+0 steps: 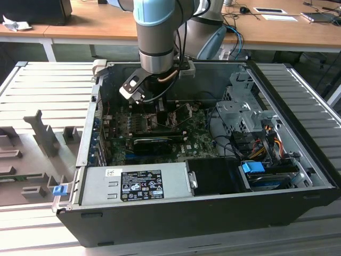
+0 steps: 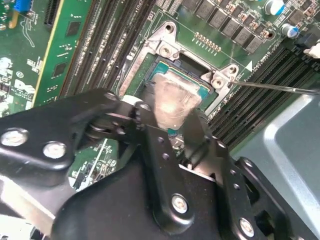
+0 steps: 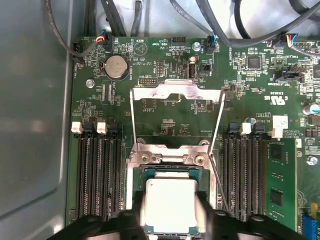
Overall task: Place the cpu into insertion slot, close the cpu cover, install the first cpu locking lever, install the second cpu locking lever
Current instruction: 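Place the cpu into insertion slot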
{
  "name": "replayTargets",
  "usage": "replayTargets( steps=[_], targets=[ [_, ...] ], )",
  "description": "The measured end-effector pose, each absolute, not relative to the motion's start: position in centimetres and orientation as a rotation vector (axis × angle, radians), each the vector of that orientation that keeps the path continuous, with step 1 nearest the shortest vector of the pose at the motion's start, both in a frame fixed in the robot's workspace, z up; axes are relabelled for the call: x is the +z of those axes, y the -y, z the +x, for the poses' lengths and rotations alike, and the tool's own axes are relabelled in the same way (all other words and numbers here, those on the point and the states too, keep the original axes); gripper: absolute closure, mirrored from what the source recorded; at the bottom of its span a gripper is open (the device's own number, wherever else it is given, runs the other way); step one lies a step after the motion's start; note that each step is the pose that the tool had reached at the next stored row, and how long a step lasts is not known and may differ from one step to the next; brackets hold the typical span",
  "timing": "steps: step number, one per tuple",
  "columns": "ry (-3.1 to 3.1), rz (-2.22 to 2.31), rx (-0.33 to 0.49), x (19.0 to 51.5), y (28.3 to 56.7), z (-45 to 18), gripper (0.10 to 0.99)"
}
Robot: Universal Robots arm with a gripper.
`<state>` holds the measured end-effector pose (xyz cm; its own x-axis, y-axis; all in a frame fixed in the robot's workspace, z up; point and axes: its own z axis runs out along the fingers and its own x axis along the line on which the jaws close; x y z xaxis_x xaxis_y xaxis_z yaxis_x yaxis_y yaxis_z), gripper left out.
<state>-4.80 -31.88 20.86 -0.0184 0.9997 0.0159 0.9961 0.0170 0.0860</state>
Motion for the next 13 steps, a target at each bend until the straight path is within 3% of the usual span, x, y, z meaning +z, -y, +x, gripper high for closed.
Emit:
replayTargets(
  steps=[2,3,7,8,9,13],
  targets=[
    [-2.204,2.165,0.108,21.03,31.89,-4.79,0.686],
    [-2.203,2.164,0.107,21.1,31.89,-4.79,0.686],
    [-2.203,2.164,0.107,21.33,31.89,-4.79,0.925],
    [-2.203,2.164,0.107,21.39,31.89,-4.79,0.925],
    [-2.203,2.164,0.107,21.45,31.89,-4.79,0.98],
    [-2.203,2.164,0.107,21.78,31.89,-4.79,0.98]
  ],
)
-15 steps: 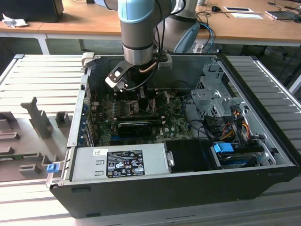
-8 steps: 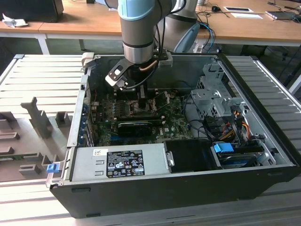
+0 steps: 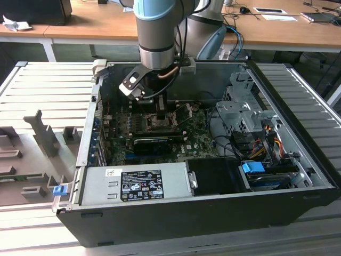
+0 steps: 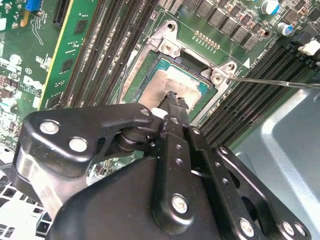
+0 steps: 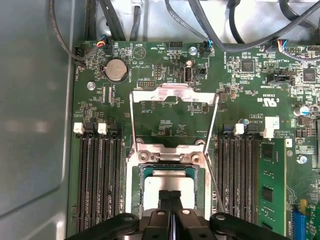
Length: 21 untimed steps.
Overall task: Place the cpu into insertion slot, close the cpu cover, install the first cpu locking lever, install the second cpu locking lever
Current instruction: 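Place the cpu into insertion slot, then close the cpu cover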
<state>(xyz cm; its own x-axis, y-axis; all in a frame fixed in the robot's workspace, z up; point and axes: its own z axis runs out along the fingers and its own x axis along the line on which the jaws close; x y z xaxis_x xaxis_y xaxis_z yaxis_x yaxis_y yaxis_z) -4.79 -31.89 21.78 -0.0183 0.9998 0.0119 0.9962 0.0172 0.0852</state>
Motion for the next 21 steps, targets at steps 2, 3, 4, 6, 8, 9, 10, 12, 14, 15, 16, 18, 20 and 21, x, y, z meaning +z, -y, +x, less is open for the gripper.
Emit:
replayTargets(
  steps=[2,3,4,6,8,9,10,12,14,15,16,18,20,21],
  targets=[
    [-2.203,2.165,0.107,22.0,31.9,-4.8,0.98],
    [-2.204,2.165,0.106,22.3,31.9,-4.6,0.98],
    [-2.202,2.169,0.104,22.3,31.9,-3.7,0.98],
    [-2.202,2.17,0.102,22.6,31.9,-3.6,0.98],
    [-2.202,2.17,0.102,22.8,31.9,-3.6,0.98],
    [-2.202,2.17,0.102,22.9,31.9,-3.6,0.98],
    [-2.202,2.17,0.102,23.1,31.9,-3.6,0.98],
    [-2.202,2.17,0.102,23.3,31.9,-3.6,0.98],
    [-2.202,2.17,0.102,23.5,31.9,-3.6,0.98],
    [-2.202,2.17,0.102,23.6,31.9,-3.6,0.98],
    [-2.202,2.17,0.102,23.6,31.9,-3.6,0.98],
    [-2.202,2.17,0.103,23.9,31.9,-3.6,0.98],
    [-2.202,2.169,0.102,24.1,31.9,-3.6,0.98],
    [-2.202,2.17,0.102,24.1,31.9,-3.6,0.98]
  ],
)
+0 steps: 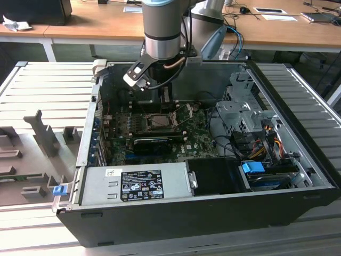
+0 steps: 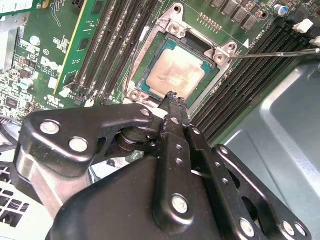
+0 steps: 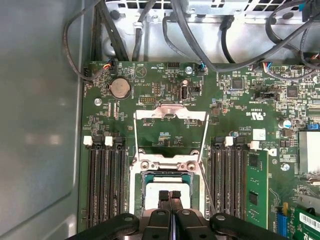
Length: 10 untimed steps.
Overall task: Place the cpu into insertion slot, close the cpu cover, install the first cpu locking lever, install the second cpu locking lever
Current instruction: 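Close the cpu cover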
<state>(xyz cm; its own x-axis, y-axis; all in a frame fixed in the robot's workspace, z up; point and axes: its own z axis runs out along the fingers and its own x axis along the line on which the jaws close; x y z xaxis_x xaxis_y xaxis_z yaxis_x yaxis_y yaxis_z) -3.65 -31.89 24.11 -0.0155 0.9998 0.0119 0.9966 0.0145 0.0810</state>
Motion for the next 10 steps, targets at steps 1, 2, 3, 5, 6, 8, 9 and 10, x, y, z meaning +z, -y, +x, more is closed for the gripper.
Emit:
replayTargets(
  steps=[1,2,3,5,6,8,9,10],
  targets=[
    [-2.202,2.17,0.103,24.15,31.88,-3.65,0.98],
    [-2.202,2.17,0.103,24.17,31.88,-3.64,0.98],
    [-2.202,2.17,0.103,24.18,31.87,-3.64,0.98],
    [-2.202,2.17,0.102,24.24,31.86,-3.65,0.98],
    [-2.202,2.169,0.102,24.27,31.86,-3.65,0.98],
    [-2.202,2.17,0.103,24.32,31.84,-3.65,0.98],
    [-2.202,2.17,0.102,24.39,31.82,-3.65,0.98],
    [-2.202,2.17,0.102,24.44,31.81,-3.65,0.98]
  ],
)
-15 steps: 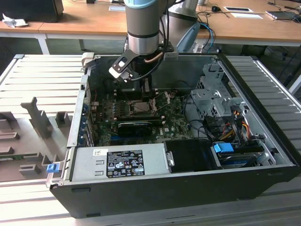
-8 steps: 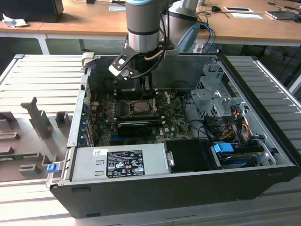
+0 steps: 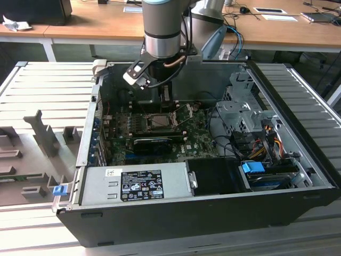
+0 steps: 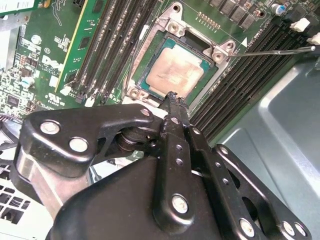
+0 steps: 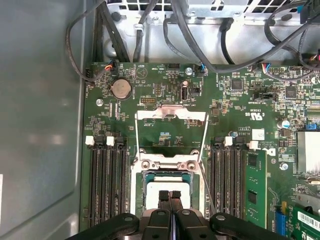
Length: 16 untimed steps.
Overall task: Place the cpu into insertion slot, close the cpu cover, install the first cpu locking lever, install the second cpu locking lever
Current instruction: 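Close the cpu cover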
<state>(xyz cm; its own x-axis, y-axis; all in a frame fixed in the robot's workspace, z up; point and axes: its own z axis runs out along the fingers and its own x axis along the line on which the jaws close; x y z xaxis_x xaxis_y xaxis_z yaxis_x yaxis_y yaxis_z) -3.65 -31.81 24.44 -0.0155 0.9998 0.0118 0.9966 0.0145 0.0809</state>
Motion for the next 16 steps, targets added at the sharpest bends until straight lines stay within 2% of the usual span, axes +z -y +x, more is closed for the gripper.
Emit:
replayTargets(
  steps=[16],
  targets=[
    [-2.202,2.17,0.102,25.49,31.69,-3.59,0.98]
  ],
)
